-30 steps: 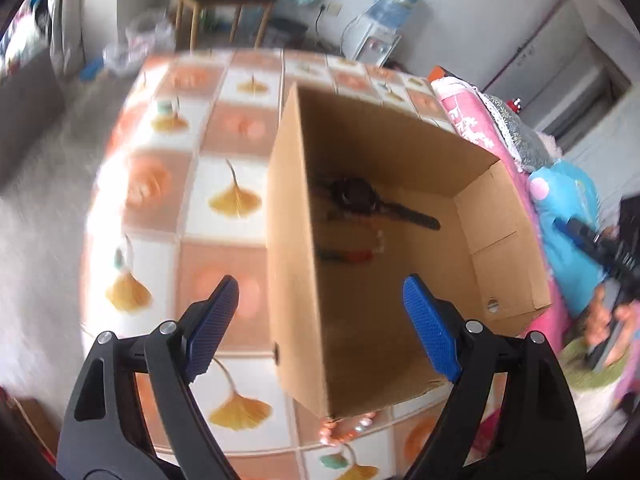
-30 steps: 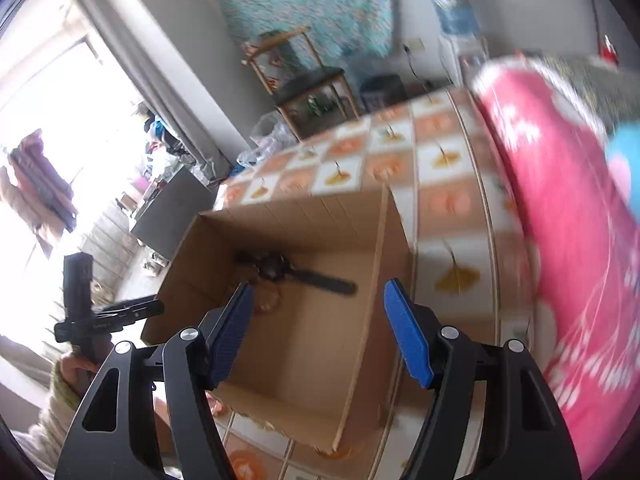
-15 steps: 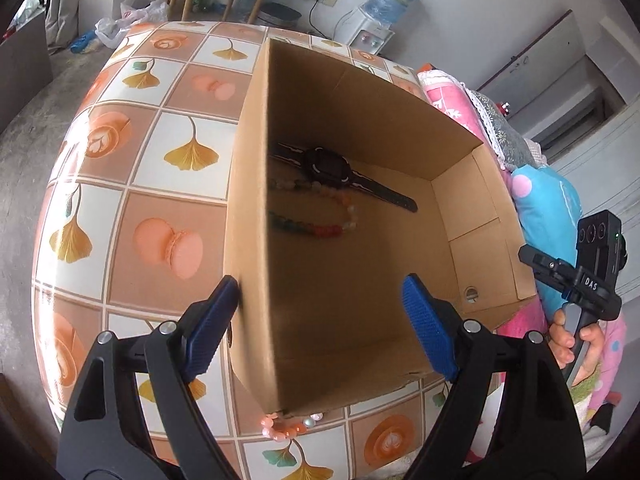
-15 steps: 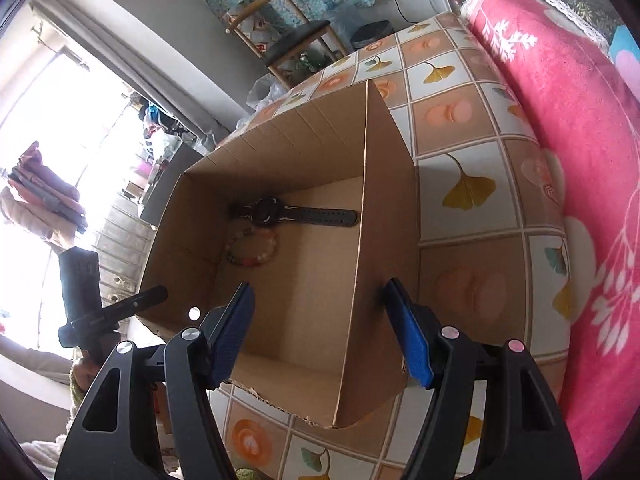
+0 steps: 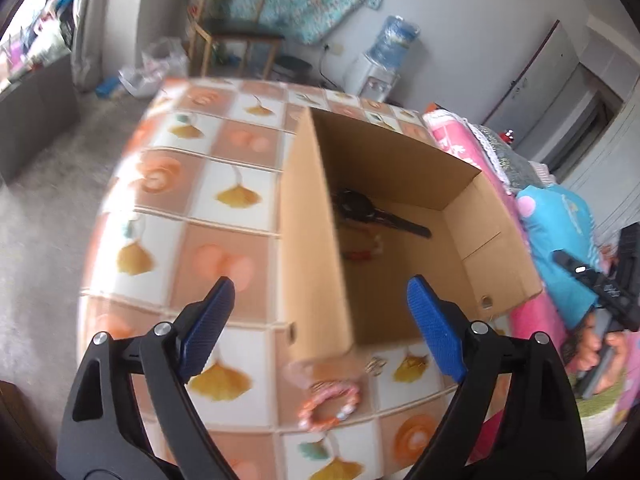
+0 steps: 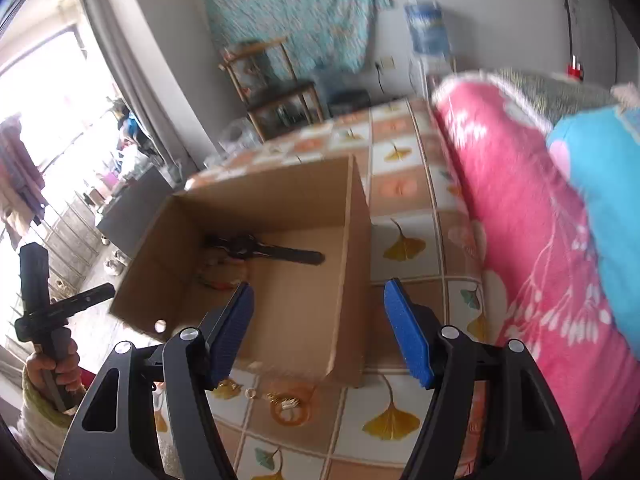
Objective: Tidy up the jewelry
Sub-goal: 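Withdraw the open right tool from the box back over the table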
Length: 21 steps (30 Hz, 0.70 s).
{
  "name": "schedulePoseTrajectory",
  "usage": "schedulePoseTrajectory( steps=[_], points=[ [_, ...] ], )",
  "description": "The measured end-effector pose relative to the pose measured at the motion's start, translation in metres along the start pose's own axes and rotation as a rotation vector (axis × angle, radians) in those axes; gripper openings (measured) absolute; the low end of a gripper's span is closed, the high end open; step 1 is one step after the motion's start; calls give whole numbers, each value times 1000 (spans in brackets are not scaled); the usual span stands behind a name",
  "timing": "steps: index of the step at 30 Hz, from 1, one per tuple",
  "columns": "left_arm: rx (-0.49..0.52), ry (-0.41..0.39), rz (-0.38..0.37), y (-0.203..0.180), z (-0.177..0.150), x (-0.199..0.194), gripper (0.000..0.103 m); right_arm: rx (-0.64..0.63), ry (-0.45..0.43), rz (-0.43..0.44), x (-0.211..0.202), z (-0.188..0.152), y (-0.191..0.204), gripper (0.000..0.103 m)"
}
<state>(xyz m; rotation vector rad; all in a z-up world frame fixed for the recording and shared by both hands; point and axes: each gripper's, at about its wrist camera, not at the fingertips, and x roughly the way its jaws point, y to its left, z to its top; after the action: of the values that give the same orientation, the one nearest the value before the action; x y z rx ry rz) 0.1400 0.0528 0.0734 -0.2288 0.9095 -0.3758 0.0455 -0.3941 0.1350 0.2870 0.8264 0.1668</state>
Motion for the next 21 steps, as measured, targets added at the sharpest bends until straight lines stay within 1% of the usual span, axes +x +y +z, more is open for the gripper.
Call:
schedulePoseTrajectory(
  steps=[2,4,5,6,8,10,11,13,14,15,16,17,18,19,21],
  points=[
    [23,-1,15,3,-18,-12,87,-30,-34,51,-19,-16,13,66],
    [45,20,62,2,-43,-13,88,-47,-21,70,-24,-35,26,66],
    [55,42,87,0,-53,-10,88,-43,-10,77,-23,-43,29,66],
    [74,81,113,-3,-68,-4,88,-28,14,87,-18,-54,34,66],
    [95,127,127,-7,-92,10,88,-27,85,86,-1,-79,46,66],
    [110,175,157,-11,-111,24,88,-38,166,39,21,-103,59,66],
    [132,200,182,-14,-121,33,88,-64,206,9,33,-116,67,66],
    [219,168,250,-24,-133,38,89,-93,265,-28,50,-131,76,66],
    [258,172,270,-29,-136,41,92,-132,289,-69,60,-137,81,66],
    [287,156,280,-33,-136,42,92,-159,293,-109,65,-139,84,66],
    [294,157,282,-33,-136,43,93,-196,293,-167,71,-140,87,66],
    [281,156,279,-32,-135,43,95,-215,286,-194,74,-141,89,66],
    [244,160,270,-27,-134,44,95,-235,277,-222,76,-142,92,66],
    [223,155,265,-25,-134,43,95,-244,283,-229,80,-144,93,66],
    [240,132,274,-24,-137,43,96,-212,300,-216,84,-146,92,67]
  ],
)
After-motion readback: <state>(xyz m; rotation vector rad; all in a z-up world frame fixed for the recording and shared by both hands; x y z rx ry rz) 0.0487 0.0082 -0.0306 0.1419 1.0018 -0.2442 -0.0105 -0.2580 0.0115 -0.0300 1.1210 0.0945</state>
